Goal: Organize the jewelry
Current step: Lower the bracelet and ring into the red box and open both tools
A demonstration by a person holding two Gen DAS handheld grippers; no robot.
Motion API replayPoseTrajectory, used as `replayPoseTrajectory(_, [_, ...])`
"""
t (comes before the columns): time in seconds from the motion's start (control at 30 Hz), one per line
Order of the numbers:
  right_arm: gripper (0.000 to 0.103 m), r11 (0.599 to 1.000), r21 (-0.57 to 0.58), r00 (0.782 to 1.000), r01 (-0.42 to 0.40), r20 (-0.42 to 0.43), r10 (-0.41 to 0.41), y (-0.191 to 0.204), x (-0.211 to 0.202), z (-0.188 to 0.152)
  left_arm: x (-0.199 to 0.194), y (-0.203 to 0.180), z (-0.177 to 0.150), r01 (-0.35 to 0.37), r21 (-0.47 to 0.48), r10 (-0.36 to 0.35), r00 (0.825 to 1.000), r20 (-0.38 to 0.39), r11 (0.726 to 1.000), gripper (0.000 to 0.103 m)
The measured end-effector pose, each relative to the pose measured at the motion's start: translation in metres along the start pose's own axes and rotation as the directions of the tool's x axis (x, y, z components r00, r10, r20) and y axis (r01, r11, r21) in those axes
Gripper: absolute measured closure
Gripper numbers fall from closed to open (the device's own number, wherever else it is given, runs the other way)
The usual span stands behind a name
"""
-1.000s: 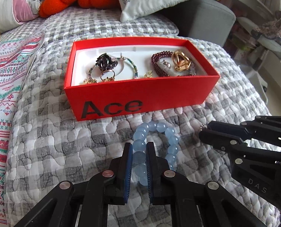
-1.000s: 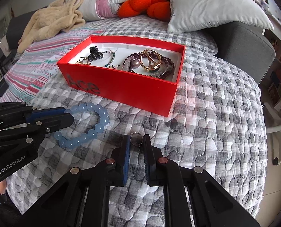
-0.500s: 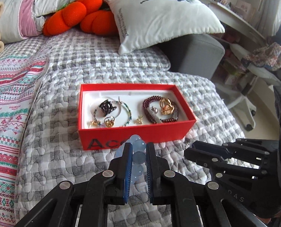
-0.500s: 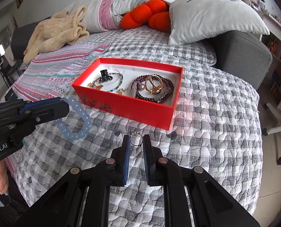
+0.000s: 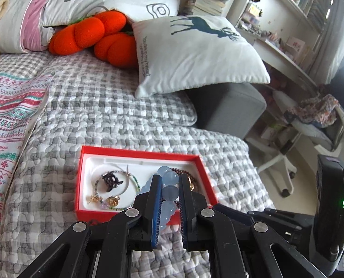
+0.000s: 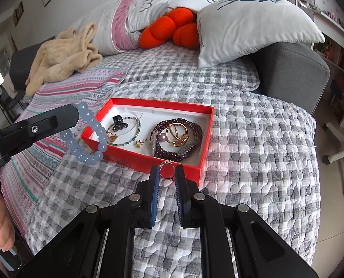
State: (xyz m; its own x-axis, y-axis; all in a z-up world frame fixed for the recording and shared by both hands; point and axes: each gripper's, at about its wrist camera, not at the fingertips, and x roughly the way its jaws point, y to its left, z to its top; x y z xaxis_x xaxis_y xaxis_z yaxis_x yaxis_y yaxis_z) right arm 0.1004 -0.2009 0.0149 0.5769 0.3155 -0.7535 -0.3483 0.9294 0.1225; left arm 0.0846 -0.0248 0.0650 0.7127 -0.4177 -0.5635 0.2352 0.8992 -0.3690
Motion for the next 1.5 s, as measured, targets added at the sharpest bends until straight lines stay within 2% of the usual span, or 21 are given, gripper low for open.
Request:
replayPoseTrajectory(0.13, [0.088,1.000,0.021,1.000,-0.002,0.014,0.001,-0.006,0.000,0.004,0.008,0.002,0.009,0.060,-0.045,-0.059,0.998,0.026,0.997,0.095])
replayPoseTrajectory(0.23, [0.088,0.999,0.033,1.000,-0.005,0.017,0.005,-0.010,0.000,0.005,0.019,0.009,0.011,0.067,-0.087,-0.065,0.998,0.019,0.994,0.095])
replayPoseTrajectory(0.4, [0.088,0.999,0.033,1.000,-0.002,0.014,0.002,-0.013,0.005,0.006,0.042,0.024,0.005,-0.024,-0.094,0.020,0.999,-0.036,0.995,0.095])
replayPoseTrajectory(0.53, [0.088,1.000,0.024,1.000,-0.004,0.013,0.004,-0.012,0.007,0.009,0.044,0.034,0.002,-0.071,-0.080,0.067,0.996,-0.054,0.994,0.094])
replayPoseTrajectory(0.77, [0.088,1.000,0.027,1.000,-0.009,0.008,0.009,-0.007,0.014,0.015,0.051,0.043,-0.005,-0.177,-0.046,0.172,0.980,-0.103,0.983,0.093])
replayPoseTrajectory(0.83, [0.088,1.000,0.027,1.000,-0.014,0.009,0.014,-0.004,0.015,0.018,0.050,0.045,-0.007,-0.184,-0.047,0.178,0.978,-0.110,0.982,0.090])
replayPoseTrajectory(1.0, [0.088,1.000,0.017,1.000,-0.023,0.013,0.023,0.004,0.021,0.025,0.037,0.045,-0.011,-0.205,-0.024,0.202,0.974,-0.101,0.978,0.072])
replayPoseTrajectory(1.23, [0.088,1.000,0.000,1.000,-0.018,0.003,0.018,0.016,0.032,0.030,0.026,0.050,-0.019,-0.251,0.025,0.252,0.961,-0.115,0.968,0.068])
replayPoseTrajectory(1.43, [0.087,1.000,-0.013,1.000,-0.004,0.005,0.004,0.025,0.037,0.034,0.019,0.053,-0.027,-0.275,0.050,0.279,0.952,-0.125,0.960,0.060])
replayPoseTrajectory(1.5, [0.086,1.000,-0.016,1.000,0.001,0.010,-0.001,0.027,0.036,0.034,0.016,0.053,-0.028,-0.281,0.057,0.286,0.950,-0.124,0.958,0.052])
